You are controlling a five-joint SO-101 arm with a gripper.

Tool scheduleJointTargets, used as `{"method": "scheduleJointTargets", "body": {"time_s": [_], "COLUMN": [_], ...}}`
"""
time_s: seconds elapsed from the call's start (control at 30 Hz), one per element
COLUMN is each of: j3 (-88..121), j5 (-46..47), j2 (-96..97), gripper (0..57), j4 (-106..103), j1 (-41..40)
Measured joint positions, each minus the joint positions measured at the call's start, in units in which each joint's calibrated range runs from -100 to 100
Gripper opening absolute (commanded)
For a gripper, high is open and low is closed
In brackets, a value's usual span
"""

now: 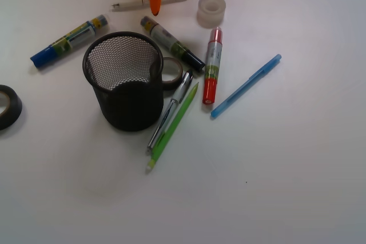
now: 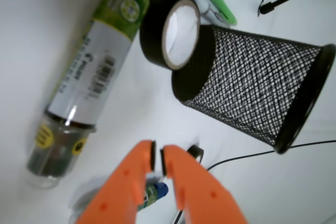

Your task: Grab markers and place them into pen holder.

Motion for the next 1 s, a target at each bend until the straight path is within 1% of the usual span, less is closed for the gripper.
{"method": "scheduleJointTargets", "body": {"time_s": [0.23, 0.53, 0.57, 0.67, 0.73, 0.8, 1.0], "j3": [-1.5, -1.5, -1.5, -3.8, -9.7, -17.6, -43.0], "j5": [0.1, 0.1, 0.1, -1.3, -3.8, -5.4, -8.4], "j2": [-0.5, -0.5, -0.5, -0.3, 0.3, 2.8, 24.9], "gripper": [1.4, 1.8, 3.4, 11.5, 11.4, 11.2, 11.7], "j4": [-1.0, -1.4, -1.6, -5.9, -7.8, -5.4, 2.5], "j1": [1.3, 1.2, 0.7, -1.0, -2.7, -2.6, -1.4]}}
